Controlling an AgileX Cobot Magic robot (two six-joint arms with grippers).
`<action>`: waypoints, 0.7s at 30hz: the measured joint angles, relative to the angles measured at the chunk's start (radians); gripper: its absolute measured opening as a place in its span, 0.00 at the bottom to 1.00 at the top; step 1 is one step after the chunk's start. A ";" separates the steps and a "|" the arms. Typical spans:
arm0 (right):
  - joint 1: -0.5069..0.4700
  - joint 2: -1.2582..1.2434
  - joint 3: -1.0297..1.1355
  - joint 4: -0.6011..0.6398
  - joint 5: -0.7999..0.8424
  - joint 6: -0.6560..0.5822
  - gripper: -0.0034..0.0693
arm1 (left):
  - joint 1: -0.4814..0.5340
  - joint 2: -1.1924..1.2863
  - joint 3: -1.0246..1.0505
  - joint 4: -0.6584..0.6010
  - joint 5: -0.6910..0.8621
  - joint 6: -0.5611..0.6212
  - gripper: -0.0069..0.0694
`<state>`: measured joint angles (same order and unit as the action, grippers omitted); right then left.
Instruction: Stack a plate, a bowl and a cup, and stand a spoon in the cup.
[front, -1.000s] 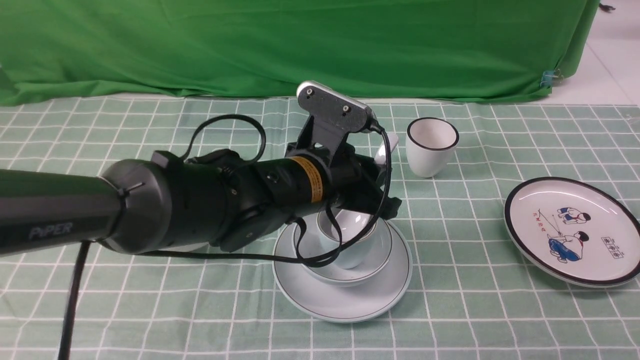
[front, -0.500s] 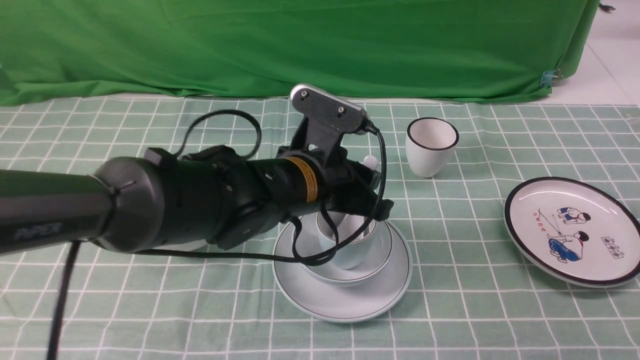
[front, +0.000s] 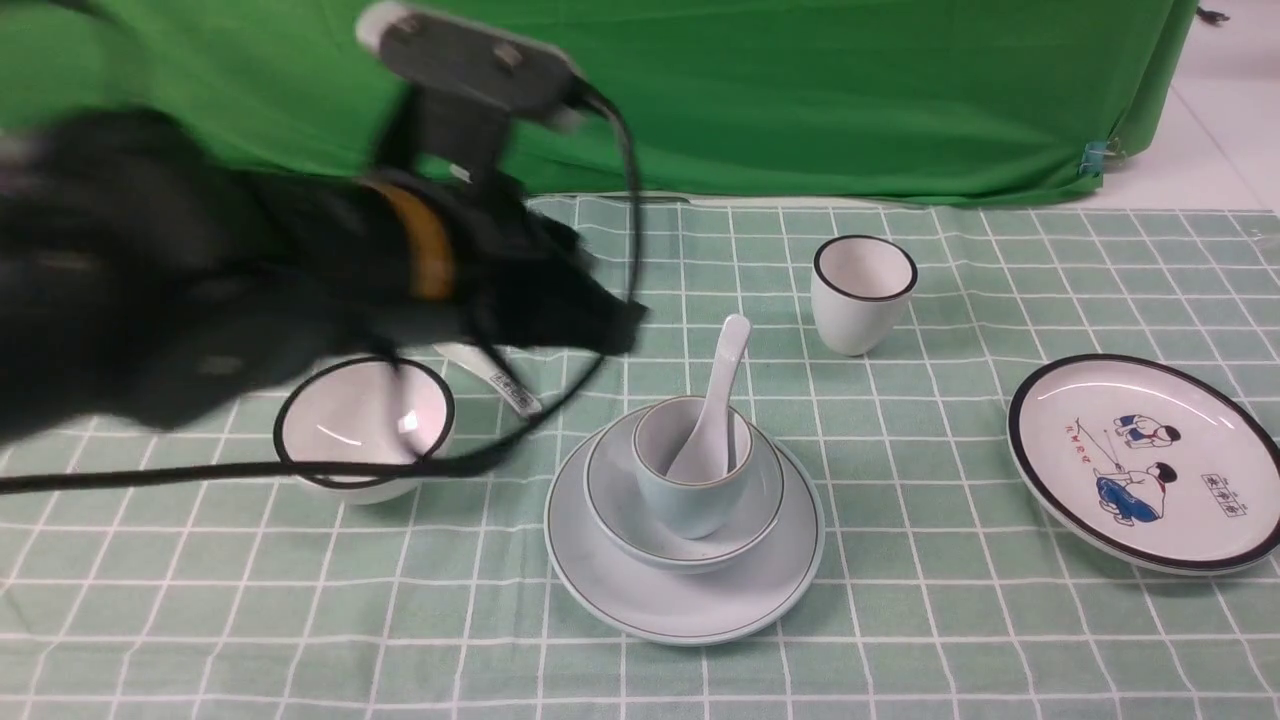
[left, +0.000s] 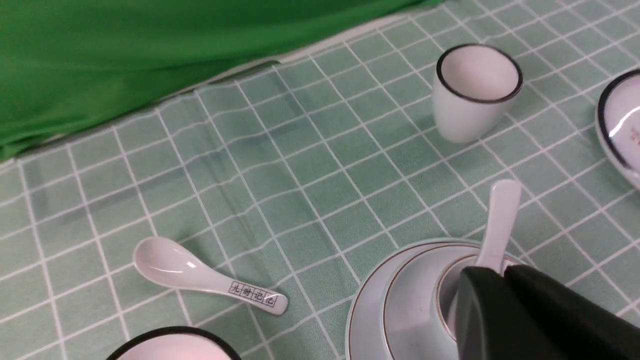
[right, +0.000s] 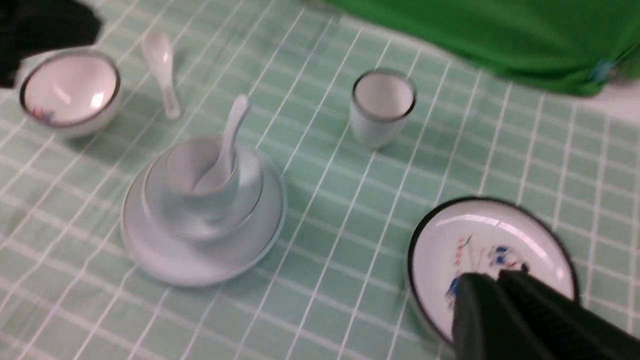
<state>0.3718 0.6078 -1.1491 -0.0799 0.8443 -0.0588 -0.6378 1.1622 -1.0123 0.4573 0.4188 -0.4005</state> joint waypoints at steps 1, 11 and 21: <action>0.000 -0.052 0.045 -0.027 -0.047 0.019 0.10 | 0.000 -0.051 0.026 -0.008 0.000 0.000 0.10; 0.000 -0.497 0.445 -0.199 -0.454 0.172 0.08 | 0.000 -0.542 0.385 -0.045 -0.018 -0.059 0.10; 0.000 -0.610 0.584 -0.204 -0.594 0.178 0.13 | 0.000 -0.873 0.589 -0.059 -0.081 -0.108 0.10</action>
<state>0.3718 -0.0023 -0.5649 -0.2841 0.2505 0.1190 -0.6378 0.2891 -0.4237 0.3983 0.3377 -0.5086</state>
